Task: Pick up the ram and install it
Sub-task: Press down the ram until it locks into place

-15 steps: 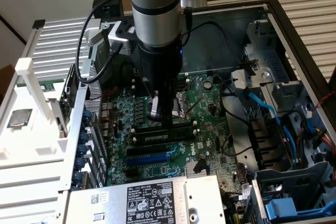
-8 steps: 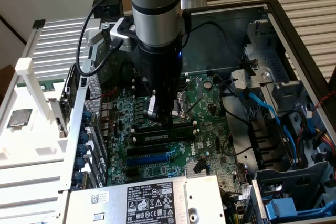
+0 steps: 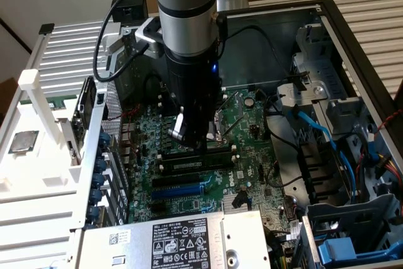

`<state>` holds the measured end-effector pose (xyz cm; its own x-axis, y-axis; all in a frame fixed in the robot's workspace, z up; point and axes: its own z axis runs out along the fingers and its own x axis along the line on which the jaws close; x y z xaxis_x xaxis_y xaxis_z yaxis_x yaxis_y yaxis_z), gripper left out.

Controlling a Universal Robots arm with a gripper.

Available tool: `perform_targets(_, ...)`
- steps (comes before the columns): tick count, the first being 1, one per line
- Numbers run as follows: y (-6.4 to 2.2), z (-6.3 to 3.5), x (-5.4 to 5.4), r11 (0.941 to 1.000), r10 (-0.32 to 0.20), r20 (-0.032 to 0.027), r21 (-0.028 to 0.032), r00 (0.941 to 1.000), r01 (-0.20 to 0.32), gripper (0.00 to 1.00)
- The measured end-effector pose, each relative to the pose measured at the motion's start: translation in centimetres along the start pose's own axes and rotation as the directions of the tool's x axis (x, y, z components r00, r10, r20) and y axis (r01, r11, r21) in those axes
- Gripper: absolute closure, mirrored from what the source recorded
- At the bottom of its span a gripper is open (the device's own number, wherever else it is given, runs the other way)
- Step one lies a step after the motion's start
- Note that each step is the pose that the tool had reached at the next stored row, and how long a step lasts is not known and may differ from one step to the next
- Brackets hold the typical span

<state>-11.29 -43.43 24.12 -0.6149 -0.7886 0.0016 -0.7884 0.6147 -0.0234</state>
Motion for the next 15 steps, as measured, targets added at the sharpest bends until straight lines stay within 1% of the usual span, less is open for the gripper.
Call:
perform_targets(4, 0.0, 0.0, 0.0, 0.9982, 0.059, -0.0016, 0.0001, 0.9982, -0.059, 0.9)
perform_targets(8, 0.0, 0.0, 0.0, 0.9934, 0.115, -0.0032, 0.0004, 0.9934, -0.115, 0.9)
perform_targets(12, 0.0, 0.0, 0.0, 0.9852, 0.171, -0.005, 0.001, 0.9852, -0.171, 0.9)
perform_targets(15, 0.0, 0.0, 0.0, 0.9772, 0.212, -0.0062, 0.0014, 0.9772, -0.212, 0.9)
